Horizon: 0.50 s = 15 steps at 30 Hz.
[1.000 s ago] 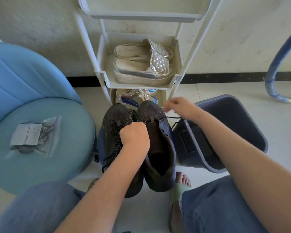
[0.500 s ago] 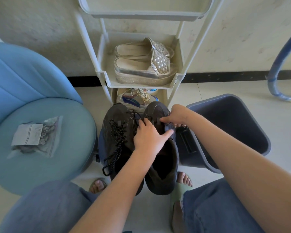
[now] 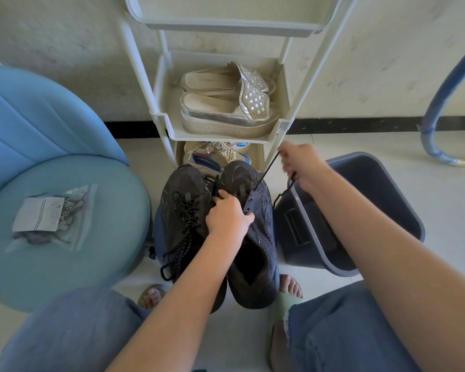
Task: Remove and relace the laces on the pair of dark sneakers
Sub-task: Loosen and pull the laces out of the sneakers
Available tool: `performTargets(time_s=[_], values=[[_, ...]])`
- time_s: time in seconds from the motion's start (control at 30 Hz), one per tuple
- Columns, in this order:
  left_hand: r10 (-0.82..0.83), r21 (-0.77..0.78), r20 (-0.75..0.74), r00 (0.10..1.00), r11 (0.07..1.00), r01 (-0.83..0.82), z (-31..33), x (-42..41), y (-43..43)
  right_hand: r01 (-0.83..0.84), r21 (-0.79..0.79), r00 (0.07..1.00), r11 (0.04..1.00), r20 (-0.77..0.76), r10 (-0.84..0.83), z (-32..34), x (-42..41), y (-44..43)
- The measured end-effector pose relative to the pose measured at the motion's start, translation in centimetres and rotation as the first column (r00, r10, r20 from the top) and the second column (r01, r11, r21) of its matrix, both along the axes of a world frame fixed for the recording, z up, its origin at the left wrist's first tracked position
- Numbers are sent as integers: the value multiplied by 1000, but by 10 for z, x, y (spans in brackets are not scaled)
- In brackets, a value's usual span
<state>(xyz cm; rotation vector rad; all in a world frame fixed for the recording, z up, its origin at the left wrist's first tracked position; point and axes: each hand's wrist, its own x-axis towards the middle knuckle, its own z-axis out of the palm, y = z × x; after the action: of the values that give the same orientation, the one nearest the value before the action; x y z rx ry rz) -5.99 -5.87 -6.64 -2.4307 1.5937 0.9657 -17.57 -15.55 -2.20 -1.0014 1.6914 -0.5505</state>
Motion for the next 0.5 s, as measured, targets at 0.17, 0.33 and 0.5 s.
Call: performTargets(time_s=[0.17, 0.33, 0.5], values=[[-5, 1, 17, 1000, 1000, 5, 0, -1, 0, 288, -288, 955, 913, 149, -255, 6, 2, -3], [10, -2, 19, 1000, 1000, -10, 1, 0, 1, 102, -330, 980, 939, 196, -37, 15, 12, 2], [22, -4, 17, 1000, 1000, -22, 1, -2, 1, -628, -30, 735, 777, -351, 581, -13, 17, 12]])
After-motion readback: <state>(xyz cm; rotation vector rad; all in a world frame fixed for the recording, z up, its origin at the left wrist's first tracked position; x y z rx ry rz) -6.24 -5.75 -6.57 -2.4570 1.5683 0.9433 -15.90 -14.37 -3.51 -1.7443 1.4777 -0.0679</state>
